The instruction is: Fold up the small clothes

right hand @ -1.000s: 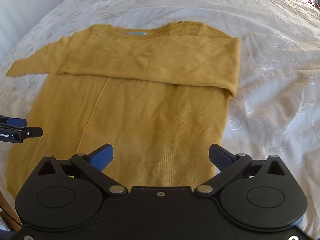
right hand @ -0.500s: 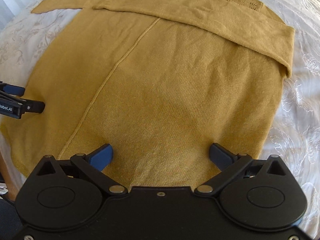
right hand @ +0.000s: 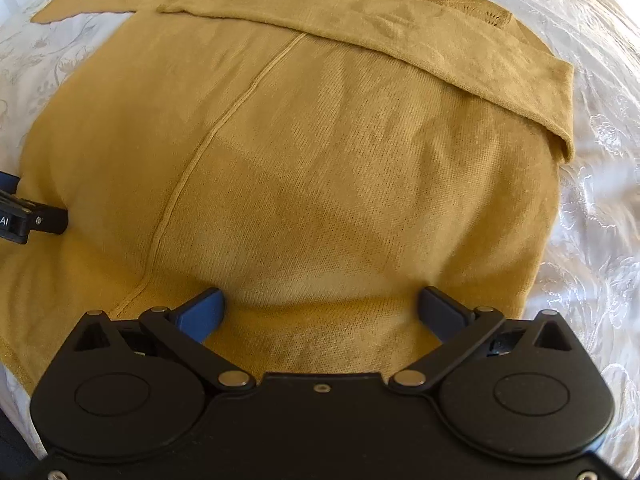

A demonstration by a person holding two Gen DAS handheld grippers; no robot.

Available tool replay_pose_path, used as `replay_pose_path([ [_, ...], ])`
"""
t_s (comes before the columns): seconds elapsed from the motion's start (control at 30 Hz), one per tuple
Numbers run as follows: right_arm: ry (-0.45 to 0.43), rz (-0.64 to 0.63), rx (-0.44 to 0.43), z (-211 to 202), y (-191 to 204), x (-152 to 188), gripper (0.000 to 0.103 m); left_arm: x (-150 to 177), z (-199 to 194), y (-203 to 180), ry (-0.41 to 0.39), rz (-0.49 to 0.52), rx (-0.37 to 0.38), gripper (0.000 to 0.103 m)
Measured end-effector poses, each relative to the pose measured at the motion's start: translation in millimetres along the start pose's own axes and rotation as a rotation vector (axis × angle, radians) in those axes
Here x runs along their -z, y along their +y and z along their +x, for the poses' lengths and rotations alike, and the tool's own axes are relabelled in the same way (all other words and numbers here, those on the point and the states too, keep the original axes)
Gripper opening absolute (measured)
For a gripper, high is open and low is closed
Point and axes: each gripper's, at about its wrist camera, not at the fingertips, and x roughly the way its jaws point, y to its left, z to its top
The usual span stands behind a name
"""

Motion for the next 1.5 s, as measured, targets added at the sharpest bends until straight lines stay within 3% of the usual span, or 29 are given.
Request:
replay_pose_path([
  [0.07,0.005,0.015,0.014,-2.2,4.0,0.9,0.103,-1.9,-9.0,2.1,-0.001,0.009,0.022,0.099],
  [0.17,0.035,0.074,0.047,-8.2,0.8,-9.1,0.103,-6.2,-35.7,18.6,-0.086,0.052,0.044,0.077],
  [0.3,0.040,0.196,0.142,-15.3,9.5,-24.7,0.100,-23.0,-70.5,75.3,-0.250,0.039,0.052,0.077],
  [0.47,-0.028,0.403,0.221,-36.6,14.1,-47.6,0.100,-64.5,-73.7,186.3,-0.345,-0.165,0.015,0.077],
  [0.67,-0.089,0.563,0.171,-50.0,29.7,-80.3,0.100,-122.4,-46.5,305.1,-0.384,-0.421,-0.018,0.075],
  [0.8,-0.094,0.606,0.112,-47.4,38.9,-107.8,0.100,-144.8,-25.5,353.3,-0.370,-0.524,-0.061,0.075],
  [0.97,-0.089,0.586,0.070,-37.1,50.6,-140.2,0.100,-167.0,6.4,381.5,-0.342,-0.535,-0.074,0.075],
  [1.13,-0.090,0.565,0.034,-29.5,56.3,-160.3,0.100,-175.3,18.4,384.9,-0.401,-0.545,-0.059,0.072],
  [1.2,-0.093,0.551,0.023,-29.5,59.0,-163.8,0.100,-174.3,17.9,387.5,-0.440,-0.571,-0.062,0.033],
  [1.23,-0.094,0.547,0.019,-29.6,59.3,-163.9,0.100,-173.7,17.2,389.7,-0.439,-0.583,-0.040,0.006],
  [1.27,-0.096,0.544,0.012,-31.0,60.1,-163.4,0.100,-172.4,15.9,392.9,-0.439,-0.610,0.003,0.006],
  [1.33,-0.100,0.547,-0.003,-33.3,59.5,-160.3,0.100,-171.5,6.9,393.3,-0.452,-0.657,0.018,0.006],
  [1.5,-0.114,0.568,-0.026,-41.2,52.8,-143.8,0.100,-178.1,-39.6,362.6,-0.542,-0.571,0.061,0.006],
])
